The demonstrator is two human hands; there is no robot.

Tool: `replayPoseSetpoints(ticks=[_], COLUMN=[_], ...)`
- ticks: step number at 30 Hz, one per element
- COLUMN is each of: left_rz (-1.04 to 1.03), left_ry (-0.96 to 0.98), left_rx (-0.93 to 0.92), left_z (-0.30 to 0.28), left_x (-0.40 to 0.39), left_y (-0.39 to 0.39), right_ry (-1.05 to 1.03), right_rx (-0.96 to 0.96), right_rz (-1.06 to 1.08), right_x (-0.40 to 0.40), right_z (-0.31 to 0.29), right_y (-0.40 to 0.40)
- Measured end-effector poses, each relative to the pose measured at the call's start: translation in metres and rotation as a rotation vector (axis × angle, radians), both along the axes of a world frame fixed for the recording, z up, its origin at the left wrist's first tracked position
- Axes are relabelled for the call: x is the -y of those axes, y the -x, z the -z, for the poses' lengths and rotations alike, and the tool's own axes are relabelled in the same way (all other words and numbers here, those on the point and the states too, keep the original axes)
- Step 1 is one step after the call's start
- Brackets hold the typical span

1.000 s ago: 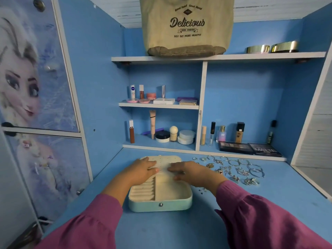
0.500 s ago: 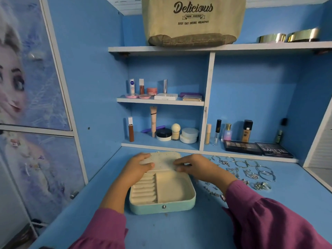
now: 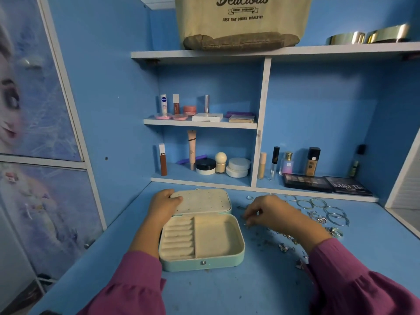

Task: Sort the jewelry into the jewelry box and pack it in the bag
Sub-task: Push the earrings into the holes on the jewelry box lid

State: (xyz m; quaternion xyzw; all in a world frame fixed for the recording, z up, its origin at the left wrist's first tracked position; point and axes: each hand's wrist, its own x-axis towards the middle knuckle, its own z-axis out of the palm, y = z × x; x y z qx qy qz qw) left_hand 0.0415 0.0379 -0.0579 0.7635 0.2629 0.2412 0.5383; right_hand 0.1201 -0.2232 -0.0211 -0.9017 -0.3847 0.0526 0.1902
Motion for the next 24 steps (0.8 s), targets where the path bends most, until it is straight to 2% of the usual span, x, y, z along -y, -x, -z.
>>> replayPoseSetpoints(ticks=[7, 13, 17, 24], left_rz=[0.005, -0.010, -0.023, -0.016], left_ry=[0.015, 0.053, -0.024, -0.120], left_rx=[0.018, 0.076, 0.037, -0.028], left_z=[0.009, 0.011, 0.010, 0.010], left_x=[-0.008, -0.010, -0.012, -0.013], left_y=[0.005, 0.001, -0.003, -0.010], right_ry=[-0.053, -0.368, -0.566, -0.709], right_rx=[0.021, -0.152, -0.242, -0.357], right_rz=[-0.019, 0.111, 0.178, 0.158], right_x=[0.001, 0.005, 0.006, -0.015], right_z=[0.008, 0.008, 0.008, 0.011], right_y=[0.003, 0.001, -0.002, 0.003])
